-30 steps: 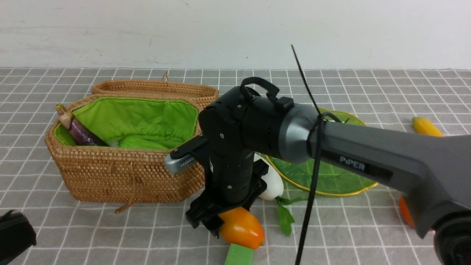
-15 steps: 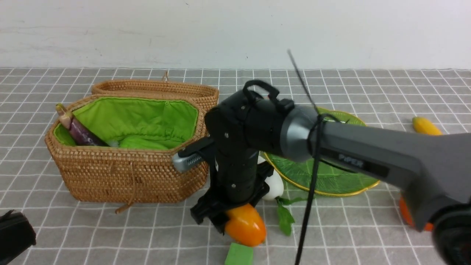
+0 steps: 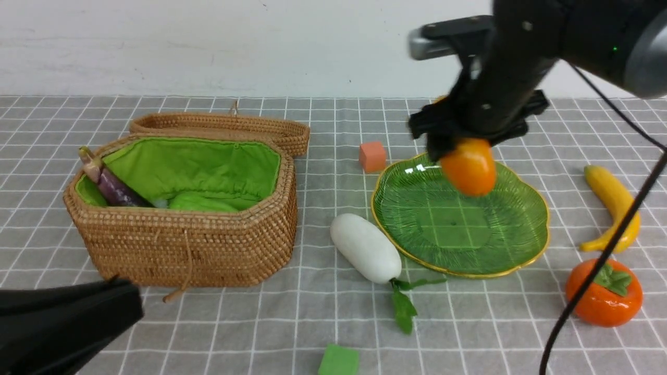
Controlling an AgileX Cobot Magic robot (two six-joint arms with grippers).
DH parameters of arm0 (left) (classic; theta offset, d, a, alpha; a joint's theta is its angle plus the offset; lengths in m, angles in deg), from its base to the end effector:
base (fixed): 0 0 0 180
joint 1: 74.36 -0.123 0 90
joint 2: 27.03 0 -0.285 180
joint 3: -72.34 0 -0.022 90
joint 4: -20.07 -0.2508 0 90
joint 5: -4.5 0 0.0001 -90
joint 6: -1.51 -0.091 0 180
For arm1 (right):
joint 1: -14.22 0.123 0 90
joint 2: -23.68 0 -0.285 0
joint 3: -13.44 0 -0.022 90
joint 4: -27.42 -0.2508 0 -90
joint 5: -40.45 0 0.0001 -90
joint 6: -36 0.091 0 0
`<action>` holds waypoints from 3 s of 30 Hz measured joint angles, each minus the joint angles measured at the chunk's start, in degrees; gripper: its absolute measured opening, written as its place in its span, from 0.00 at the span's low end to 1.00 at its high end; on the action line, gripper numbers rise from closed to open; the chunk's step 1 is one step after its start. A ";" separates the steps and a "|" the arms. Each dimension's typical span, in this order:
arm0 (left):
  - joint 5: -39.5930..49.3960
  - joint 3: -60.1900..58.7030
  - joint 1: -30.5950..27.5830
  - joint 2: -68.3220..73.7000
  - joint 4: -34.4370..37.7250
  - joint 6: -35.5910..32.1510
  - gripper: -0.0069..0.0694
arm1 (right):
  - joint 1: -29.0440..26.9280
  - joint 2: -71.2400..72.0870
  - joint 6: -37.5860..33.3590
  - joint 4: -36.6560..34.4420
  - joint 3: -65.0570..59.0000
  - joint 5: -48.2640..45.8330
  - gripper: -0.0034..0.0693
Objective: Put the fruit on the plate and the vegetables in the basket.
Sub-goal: Use the right arm to grab a mango and put it into the right plate, then take a daikon with your right arm and place it on the basket on the left.
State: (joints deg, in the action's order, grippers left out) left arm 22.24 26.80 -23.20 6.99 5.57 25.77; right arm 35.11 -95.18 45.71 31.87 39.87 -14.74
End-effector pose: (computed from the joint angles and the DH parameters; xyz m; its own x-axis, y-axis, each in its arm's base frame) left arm 0.0660 -0.0708 0.3387 -0.2046 -0.0335 -0.9783 0.7037 0.6896 -0.1708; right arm 0.4110 0.1507 0.3073 -0.8225 -0.1807 -0.5392 -0.2230 0.9747 0.0136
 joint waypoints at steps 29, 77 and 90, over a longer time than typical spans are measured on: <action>-3.54 0.00 0.00 4.85 -6.66 5.53 0.13 | -2.65 -1.35 -18.30 -15.19 -0.54 -5.52 0.84; 0.10 0.00 0.00 4.85 -7.48 5.53 0.16 | 13.39 -16.85 -26.17 -8.47 -0.54 5.03 0.76; 3.52 0.00 0.00 4.85 -7.49 6.66 0.16 | 13.39 -6.34 -23.87 -17.51 8.70 -1.36 0.76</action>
State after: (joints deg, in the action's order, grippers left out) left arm 25.75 26.80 -23.20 11.84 -1.92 32.43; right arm 48.51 -101.52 21.83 14.36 48.57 -16.10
